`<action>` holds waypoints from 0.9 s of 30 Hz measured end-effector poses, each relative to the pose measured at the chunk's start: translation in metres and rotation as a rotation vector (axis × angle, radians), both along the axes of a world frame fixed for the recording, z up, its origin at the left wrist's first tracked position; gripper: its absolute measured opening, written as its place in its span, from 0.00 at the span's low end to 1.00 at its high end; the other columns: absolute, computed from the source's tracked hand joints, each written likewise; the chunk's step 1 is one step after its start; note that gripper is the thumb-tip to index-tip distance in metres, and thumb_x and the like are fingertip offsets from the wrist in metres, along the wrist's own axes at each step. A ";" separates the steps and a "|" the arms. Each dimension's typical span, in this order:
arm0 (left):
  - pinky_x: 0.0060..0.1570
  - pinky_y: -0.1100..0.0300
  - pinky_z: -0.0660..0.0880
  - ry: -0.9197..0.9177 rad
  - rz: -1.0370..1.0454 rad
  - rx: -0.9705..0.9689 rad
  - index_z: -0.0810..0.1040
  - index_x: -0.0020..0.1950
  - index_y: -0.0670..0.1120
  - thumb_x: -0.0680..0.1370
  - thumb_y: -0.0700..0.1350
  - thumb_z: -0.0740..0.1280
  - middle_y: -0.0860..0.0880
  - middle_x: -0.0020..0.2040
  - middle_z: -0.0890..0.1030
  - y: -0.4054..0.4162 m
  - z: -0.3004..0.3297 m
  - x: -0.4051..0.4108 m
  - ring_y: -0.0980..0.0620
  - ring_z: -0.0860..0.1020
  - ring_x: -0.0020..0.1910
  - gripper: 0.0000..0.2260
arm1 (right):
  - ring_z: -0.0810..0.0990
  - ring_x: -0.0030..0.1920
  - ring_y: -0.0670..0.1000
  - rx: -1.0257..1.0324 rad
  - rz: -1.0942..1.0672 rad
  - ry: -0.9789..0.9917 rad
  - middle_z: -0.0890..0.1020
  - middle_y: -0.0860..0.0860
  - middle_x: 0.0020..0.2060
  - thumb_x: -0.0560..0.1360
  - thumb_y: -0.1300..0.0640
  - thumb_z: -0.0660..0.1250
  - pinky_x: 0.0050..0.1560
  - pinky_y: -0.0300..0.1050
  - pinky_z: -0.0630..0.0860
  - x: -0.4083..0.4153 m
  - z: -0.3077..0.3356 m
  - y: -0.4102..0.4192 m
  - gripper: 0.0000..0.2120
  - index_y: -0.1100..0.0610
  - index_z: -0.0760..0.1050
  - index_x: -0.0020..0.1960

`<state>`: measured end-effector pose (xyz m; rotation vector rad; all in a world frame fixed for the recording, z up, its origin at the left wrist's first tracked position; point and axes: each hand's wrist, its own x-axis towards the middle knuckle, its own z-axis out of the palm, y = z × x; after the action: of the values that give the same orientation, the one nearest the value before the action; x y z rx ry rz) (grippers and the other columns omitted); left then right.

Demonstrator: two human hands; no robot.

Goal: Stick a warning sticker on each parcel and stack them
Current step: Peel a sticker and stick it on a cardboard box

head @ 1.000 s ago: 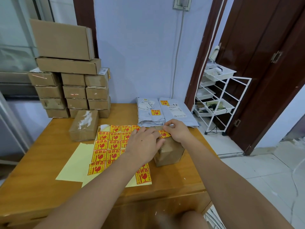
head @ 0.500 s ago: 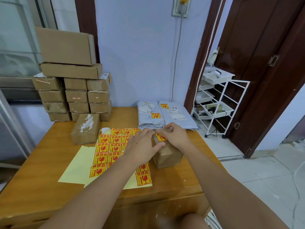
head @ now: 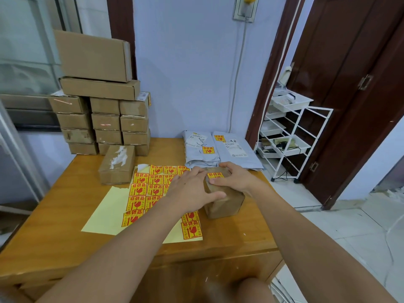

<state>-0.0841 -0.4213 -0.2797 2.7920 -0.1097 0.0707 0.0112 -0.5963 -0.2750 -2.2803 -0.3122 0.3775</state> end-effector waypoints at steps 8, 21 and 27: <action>0.75 0.42 0.60 0.037 -0.019 -0.015 0.50 0.84 0.55 0.76 0.76 0.56 0.54 0.82 0.56 0.000 -0.004 -0.002 0.48 0.60 0.79 0.43 | 0.70 0.71 0.54 -0.022 0.015 0.029 0.69 0.51 0.74 0.57 0.25 0.75 0.71 0.55 0.71 -0.002 0.001 -0.003 0.55 0.44 0.63 0.77; 0.75 0.44 0.59 0.071 -0.077 0.130 0.53 0.84 0.55 0.77 0.76 0.50 0.53 0.80 0.57 0.002 0.004 0.000 0.47 0.59 0.78 0.41 | 0.79 0.61 0.51 0.321 -0.078 0.207 0.72 0.51 0.72 0.76 0.54 0.75 0.64 0.50 0.78 -0.010 -0.006 -0.008 0.36 0.47 0.63 0.79; 0.75 0.44 0.59 0.073 -0.073 0.144 0.54 0.84 0.56 0.76 0.77 0.49 0.54 0.80 0.57 0.003 0.002 0.001 0.48 0.59 0.78 0.42 | 0.81 0.61 0.54 0.463 -0.085 0.344 0.75 0.52 0.71 0.77 0.61 0.73 0.61 0.50 0.79 -0.006 -0.008 -0.018 0.34 0.47 0.65 0.78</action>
<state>-0.0826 -0.4184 -0.2774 2.9267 -0.2065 -0.0588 0.0050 -0.6147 -0.2830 -1.7339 -0.1092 0.5781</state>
